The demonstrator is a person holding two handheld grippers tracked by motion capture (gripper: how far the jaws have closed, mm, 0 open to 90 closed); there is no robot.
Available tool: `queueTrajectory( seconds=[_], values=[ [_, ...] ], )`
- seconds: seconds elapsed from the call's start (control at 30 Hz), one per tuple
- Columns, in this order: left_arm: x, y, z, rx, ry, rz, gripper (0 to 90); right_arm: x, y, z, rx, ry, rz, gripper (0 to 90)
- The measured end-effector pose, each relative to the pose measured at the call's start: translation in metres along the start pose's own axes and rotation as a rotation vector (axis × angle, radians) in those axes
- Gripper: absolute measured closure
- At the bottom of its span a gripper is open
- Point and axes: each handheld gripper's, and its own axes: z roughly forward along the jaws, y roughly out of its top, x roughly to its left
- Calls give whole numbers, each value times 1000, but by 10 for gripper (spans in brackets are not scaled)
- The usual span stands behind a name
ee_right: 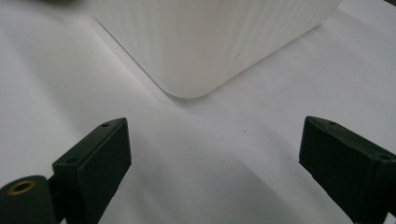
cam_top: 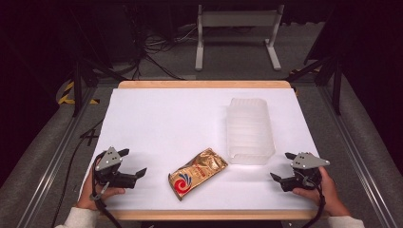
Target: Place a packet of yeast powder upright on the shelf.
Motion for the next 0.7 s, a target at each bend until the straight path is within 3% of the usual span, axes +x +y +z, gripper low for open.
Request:
queueTrajectory(
  seconds=[0.07,0.1,0.2,0.37,0.5,0.7],
  values=[
    [1,0,-3,-10,-43,5,69,0,0,0,0,2,-3,97],
    [2,0,-4,-23,-58,-12,73,0,0,-1,0,1,-4,97],
    [4,0,-5,-9,-49,-21,75,0,0,-1,-4,-2,-3,97],
    [2,1,-5,2,9,-19,75,0,0,-2,-6,-5,-3,97],
    [-5,5,-2,-16,15,16,75,0,1,-3,-2,-16,3,97],
    [-9,13,4,-50,1,4,52,-1,2,-7,-32,-9,16,98]
  ],
)
